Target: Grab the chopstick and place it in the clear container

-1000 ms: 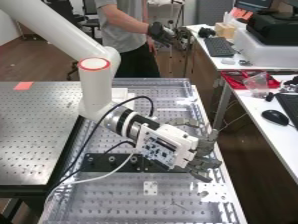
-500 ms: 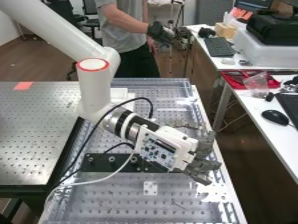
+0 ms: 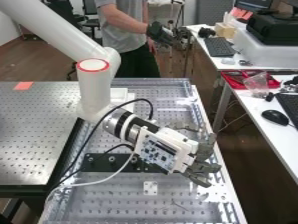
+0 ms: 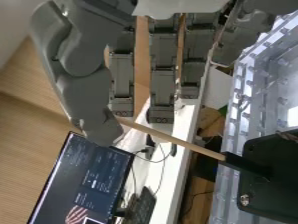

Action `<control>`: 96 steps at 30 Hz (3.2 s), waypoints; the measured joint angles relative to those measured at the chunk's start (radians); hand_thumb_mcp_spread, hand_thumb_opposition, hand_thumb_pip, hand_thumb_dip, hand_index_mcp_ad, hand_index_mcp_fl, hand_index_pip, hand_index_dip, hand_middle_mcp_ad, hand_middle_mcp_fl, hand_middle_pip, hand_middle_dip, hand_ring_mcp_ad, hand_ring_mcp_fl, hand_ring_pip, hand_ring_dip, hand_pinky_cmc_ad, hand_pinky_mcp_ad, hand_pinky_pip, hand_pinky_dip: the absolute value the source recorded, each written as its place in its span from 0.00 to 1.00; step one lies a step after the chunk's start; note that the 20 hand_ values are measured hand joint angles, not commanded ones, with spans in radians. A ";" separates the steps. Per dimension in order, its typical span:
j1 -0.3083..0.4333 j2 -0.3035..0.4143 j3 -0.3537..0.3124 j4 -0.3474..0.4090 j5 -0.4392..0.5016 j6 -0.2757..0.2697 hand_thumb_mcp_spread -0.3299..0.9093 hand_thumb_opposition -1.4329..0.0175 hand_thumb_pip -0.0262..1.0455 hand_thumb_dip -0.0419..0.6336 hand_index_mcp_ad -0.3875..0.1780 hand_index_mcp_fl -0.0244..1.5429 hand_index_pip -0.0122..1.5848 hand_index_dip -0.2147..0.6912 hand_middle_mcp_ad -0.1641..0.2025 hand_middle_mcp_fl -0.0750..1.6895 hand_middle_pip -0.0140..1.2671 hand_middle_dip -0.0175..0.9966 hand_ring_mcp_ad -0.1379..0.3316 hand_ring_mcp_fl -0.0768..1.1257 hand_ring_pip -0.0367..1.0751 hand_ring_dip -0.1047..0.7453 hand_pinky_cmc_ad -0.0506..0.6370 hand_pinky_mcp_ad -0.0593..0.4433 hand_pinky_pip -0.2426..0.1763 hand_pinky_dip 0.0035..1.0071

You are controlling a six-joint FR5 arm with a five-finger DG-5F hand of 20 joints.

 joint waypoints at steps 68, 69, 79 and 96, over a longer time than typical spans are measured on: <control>0.005 0.004 0.042 0.045 0.072 -0.165 0.86 0.25 0.49 0.50 0.42 0.68 0.54 0.36 0.66 0.70 0.39 0.61 0.44 0.59 0.12 0.67 0.50 0.51 0.51 0.18; 0.004 0.007 0.045 0.046 0.071 -0.174 0.86 0.25 0.49 0.50 0.42 0.68 0.53 0.36 0.66 0.71 0.39 0.61 0.44 0.59 0.12 0.67 0.50 0.51 0.51 0.18; -0.007 0.027 0.087 0.034 0.050 -0.240 0.87 0.25 0.49 0.51 0.40 0.71 0.52 0.36 0.66 0.72 0.38 0.61 0.45 0.60 0.12 0.67 0.50 0.53 0.51 0.18; 0.000 0.114 0.163 -0.099 -0.004 -0.475 0.86 0.24 0.49 0.51 0.40 0.72 0.51 0.38 0.65 0.72 0.38 0.61 0.44 0.64 0.12 0.67 0.50 0.55 0.55 0.18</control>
